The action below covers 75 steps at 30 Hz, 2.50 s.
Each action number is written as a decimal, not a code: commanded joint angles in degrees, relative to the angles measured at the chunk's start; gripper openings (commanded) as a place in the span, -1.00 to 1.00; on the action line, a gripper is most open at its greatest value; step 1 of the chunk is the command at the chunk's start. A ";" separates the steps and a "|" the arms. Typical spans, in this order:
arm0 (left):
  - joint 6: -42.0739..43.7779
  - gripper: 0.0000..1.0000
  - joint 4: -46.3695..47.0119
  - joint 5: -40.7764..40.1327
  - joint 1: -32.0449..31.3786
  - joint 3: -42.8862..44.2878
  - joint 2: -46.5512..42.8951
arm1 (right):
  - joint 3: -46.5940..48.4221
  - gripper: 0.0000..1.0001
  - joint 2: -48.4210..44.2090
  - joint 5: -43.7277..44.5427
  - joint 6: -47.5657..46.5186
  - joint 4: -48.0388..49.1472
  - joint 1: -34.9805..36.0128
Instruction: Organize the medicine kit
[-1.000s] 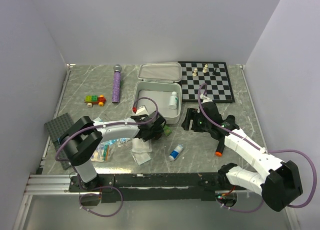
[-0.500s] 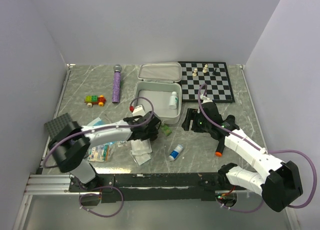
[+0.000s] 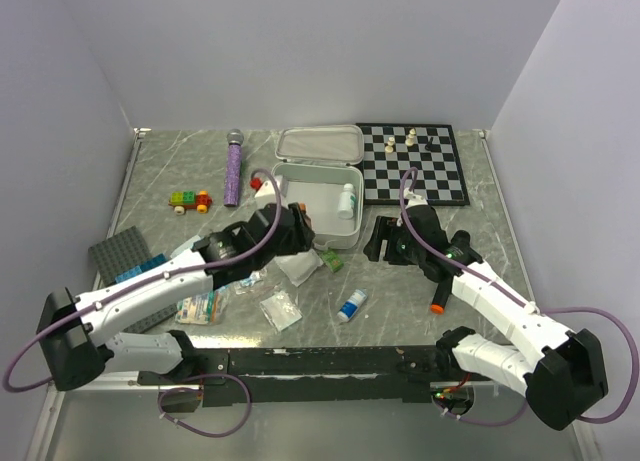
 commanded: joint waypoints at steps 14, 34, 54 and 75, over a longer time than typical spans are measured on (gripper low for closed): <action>27.42 -0.50 13.61 33.47 19.19 16.44 21.53 | -0.37 0.61 -4.17 1.32 -0.87 -0.55 -0.06; 26.37 -0.53 16.95 33.83 21.47 32.01 50.29 | -1.43 0.62 -4.52 -0.96 -0.69 -0.02 -0.50; 21.37 -0.13 20.20 42.53 22.97 35.54 56.89 | -1.87 0.62 -3.73 -1.05 -0.60 0.24 -1.03; 22.33 0.65 12.21 26.32 24.55 28.33 38.73 | -1.43 0.62 -6.10 -0.53 -0.52 -1.08 -1.11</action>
